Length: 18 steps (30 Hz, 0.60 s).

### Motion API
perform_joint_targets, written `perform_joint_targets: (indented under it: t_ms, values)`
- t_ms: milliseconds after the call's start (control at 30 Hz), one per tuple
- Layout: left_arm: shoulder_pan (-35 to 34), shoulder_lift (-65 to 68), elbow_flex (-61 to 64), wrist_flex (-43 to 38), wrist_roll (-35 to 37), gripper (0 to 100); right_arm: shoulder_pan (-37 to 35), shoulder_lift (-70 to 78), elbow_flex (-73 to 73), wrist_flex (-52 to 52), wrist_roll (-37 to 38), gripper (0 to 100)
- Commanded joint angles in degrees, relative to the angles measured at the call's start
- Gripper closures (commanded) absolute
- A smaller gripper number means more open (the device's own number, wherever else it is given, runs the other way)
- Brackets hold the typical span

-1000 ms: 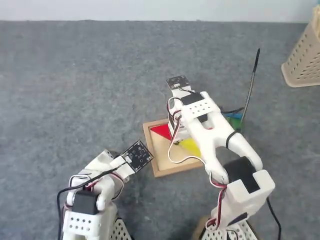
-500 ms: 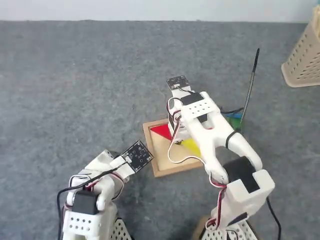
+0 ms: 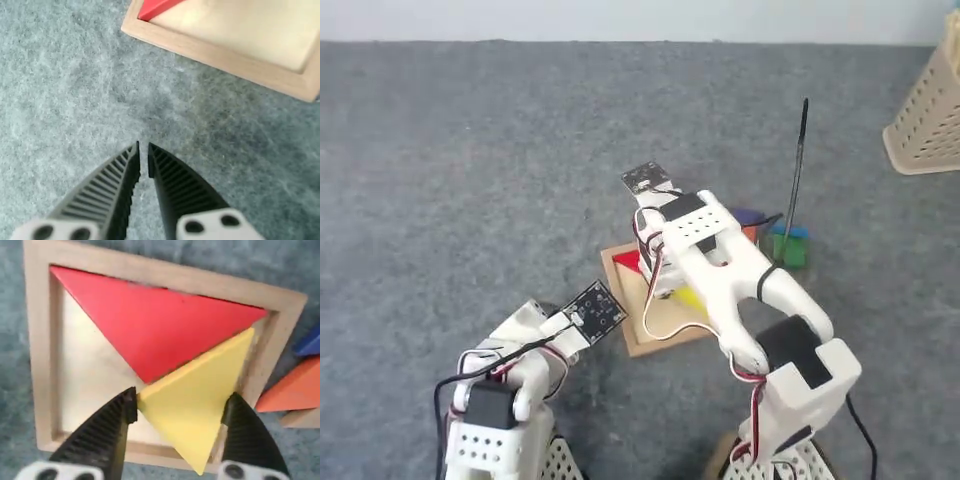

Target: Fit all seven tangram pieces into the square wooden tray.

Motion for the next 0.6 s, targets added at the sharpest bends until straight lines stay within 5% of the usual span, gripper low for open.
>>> perform_joint_targets:
  t_ms: [0,300,567]
  values:
    - [0.18,-0.97,-0.57,0.26,-0.62,97,1.19,-2.51,-2.81,-0.04,1.14,73.9]
    - [0.18,-0.97,-0.57,0.26,-0.62,97,1.45,-4.09,-3.08,-0.04,1.05,74.5]
    - [0.18,-0.97,-0.57,0.26,-0.62,97,9.89,-9.8,-2.2,-1.01,0.88,85.6]
